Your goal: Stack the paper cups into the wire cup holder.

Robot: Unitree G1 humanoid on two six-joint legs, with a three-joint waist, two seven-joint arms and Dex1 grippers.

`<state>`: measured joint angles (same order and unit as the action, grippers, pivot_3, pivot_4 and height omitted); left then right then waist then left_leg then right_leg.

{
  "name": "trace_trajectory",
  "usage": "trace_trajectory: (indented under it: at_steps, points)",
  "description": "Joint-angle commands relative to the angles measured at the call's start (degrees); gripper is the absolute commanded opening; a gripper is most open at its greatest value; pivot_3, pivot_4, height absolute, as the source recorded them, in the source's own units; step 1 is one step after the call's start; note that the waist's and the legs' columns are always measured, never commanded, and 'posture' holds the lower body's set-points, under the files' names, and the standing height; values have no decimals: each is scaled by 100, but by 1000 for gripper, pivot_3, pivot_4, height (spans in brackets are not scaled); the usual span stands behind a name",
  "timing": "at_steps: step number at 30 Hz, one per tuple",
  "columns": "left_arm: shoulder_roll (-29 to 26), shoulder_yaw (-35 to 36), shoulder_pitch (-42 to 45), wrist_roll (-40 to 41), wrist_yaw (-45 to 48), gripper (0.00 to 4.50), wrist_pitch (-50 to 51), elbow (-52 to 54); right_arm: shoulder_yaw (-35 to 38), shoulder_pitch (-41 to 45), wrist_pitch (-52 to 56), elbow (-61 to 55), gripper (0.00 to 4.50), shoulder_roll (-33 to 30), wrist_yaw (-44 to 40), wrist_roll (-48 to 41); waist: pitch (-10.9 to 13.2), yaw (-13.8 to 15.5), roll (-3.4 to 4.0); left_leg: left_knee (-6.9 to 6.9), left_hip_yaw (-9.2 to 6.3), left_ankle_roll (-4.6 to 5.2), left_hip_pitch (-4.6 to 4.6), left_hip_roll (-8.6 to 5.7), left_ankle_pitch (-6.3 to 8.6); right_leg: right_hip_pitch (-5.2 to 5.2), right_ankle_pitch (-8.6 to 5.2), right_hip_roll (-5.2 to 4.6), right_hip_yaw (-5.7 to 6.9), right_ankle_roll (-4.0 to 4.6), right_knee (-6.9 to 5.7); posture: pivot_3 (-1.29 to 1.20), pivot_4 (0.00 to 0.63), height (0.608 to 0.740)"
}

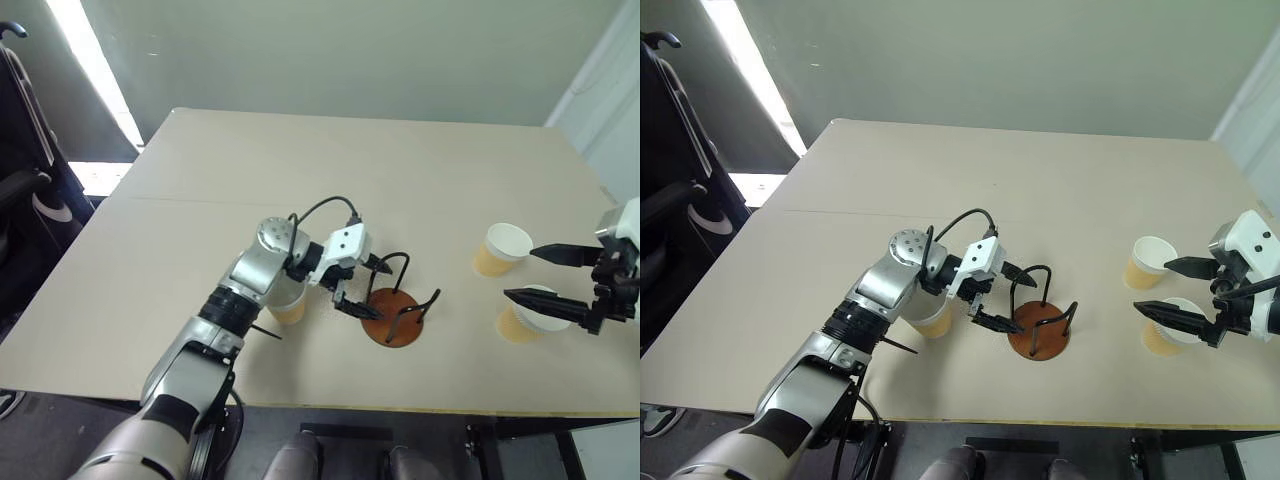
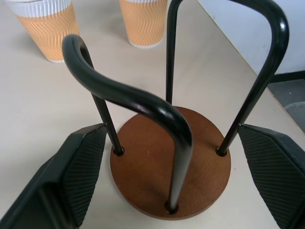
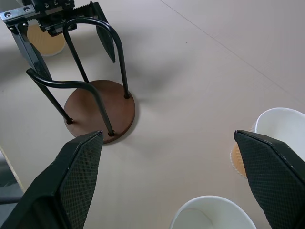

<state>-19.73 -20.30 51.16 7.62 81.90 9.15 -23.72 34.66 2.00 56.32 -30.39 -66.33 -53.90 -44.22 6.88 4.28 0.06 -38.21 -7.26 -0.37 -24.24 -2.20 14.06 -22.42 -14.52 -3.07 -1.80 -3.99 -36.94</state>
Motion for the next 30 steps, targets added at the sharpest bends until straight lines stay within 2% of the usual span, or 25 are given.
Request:
trace_trajectory:
  at_steps: [1,6,11,19,24,30]
  points:
    - [-29,245,107,135,-78,4476,-90,155,24,120,-115,-77,4500,-73,23,9,0,0,0,0,0,0,0,0,0,0,0,0,0,0,0,0,150,740]
    - [-249,552,268,262,-120,4476,-6,199,-37,160,-138,-47,4500,-90,11,33,0,-1,0,0,0,0,1,0,0,0,0,1,0,0,-1,0,150,740]
    - [-693,850,279,380,-98,4476,46,354,-152,222,-211,0,4500,-104,21,86,0,-4,1,0,0,1,3,0,0,0,-1,1,-1,-1,1,0,150,740]
    - [-1154,1387,387,558,-442,4476,200,492,-522,639,-490,387,4500,-147,34,328,0,-4,1,-4,-1,3,4,0,-1,0,-1,1,-1,-1,3,0,150,740]
    - [-1343,1818,497,903,-611,4476,584,688,-1118,1169,-1049,1046,4500,-249,-18,877,0,-22,0,-7,-1,4,4,0,-2,-1,-1,-1,-1,-1,1,0,150,740]
    - [-1723,2016,191,1366,-465,4476,1127,1289,-2297,1891,-1984,1933,4500,-444,-366,1825,-1,-65,1,-2,-2,4,7,1,-2,-1,-1,0,-1,-1,-1,0,150,740]
